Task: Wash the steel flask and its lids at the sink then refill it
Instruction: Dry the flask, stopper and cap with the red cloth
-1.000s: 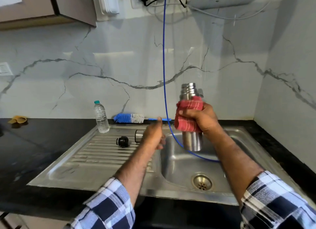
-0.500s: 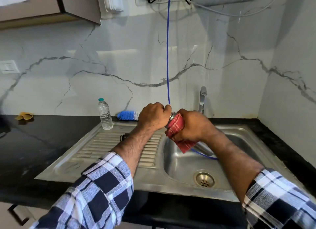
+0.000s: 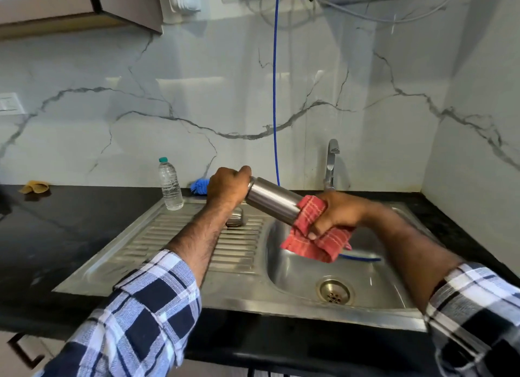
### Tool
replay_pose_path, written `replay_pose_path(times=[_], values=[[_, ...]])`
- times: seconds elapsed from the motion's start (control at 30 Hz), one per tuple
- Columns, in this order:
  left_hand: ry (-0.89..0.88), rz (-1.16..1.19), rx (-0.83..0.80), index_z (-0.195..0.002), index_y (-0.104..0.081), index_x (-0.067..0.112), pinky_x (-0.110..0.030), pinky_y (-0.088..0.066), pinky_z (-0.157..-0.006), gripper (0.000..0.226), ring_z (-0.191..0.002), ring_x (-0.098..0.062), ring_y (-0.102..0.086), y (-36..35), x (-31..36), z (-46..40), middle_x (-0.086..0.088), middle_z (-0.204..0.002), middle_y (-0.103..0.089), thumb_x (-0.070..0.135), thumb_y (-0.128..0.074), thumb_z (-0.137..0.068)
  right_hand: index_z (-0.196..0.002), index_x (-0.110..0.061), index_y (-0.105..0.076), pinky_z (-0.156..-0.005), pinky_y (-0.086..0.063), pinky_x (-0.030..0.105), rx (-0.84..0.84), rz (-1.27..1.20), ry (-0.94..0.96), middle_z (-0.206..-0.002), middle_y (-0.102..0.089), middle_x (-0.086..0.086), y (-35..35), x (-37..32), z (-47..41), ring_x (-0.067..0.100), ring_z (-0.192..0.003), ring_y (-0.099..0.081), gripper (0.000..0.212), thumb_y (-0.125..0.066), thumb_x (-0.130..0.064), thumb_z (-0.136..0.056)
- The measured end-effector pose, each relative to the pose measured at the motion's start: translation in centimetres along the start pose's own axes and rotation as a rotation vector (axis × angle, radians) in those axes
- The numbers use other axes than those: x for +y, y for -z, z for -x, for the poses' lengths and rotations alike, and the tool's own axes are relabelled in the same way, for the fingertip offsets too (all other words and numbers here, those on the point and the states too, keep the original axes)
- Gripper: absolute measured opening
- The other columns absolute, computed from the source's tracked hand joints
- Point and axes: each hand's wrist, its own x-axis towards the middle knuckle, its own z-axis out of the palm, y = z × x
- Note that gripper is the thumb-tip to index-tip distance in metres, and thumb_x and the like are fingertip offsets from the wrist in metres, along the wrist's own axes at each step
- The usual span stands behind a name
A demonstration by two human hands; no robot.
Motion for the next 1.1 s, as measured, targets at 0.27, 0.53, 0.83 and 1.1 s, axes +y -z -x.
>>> replay_pose_path(times=[0.27,0.53,0.83,1.1], values=[[0.402,0.45,0.025,-0.098,-0.068,0.012,-0.031,-0.049,-0.057,0.042,-0.064,-0.024,-0.061,-3.1,-1.5,2.4,-0.004,-0.081,-0.069,0.05,-0.053,-0.085,-0.111,-0.004,-0.074,-0.046,-0.057,0.037,0.61,-0.912,0.341,-0.089,-0.074,0.02,-2.0,2.7,-1.0,0.034,-0.061,-0.067,0.055,-0.093,-0.04,-0.073],[0.112,0.177,0.166,-0.065,-0.06,0.014,-0.031,-0.048,-0.06,0.049,-0.064,-0.025,-0.062,-4.4,-1.8,3.0,0.0,-0.065,-0.063,0.047,-0.046,-0.098,-0.126,-0.016,-0.067,-0.08,-0.06,0.07,0.729,-1.016,0.102,-0.113,-0.079,0.013,0.1,1.3,-0.6,0.037,-0.098,-0.078,0.048,-0.072,-0.051,-0.095],[0.115,-0.017,0.223,-0.091,-0.073,0.009,-0.046,-0.059,-0.087,0.05,-0.093,-0.04,-0.068,-5.7,-2.4,3.9,-0.014,-0.096,-0.075,0.048,-0.044,-0.099,-0.085,-0.015,-0.07,-0.077,-0.064,0.055,1.113,-0.584,-0.355,-0.092,-0.073,0.012,-1.5,1.3,-2.1,0.038,-0.088,-0.073,0.031,-0.072,-0.046,-0.089],[0.544,0.402,0.075,-0.1,-0.071,0.013,-0.031,-0.046,-0.061,0.044,-0.072,-0.021,-0.062,-7.9,-6.2,4.7,-0.005,-0.088,-0.072,0.052,-0.054,-0.092,-0.094,-0.018,-0.071,-0.074,-0.051,0.038,1.474,-0.305,-0.189,-0.084,-0.072,0.004,-7.2,0.2,-2.2,0.03,-0.077,-0.065,0.034,-0.062,-0.05,-0.098]])
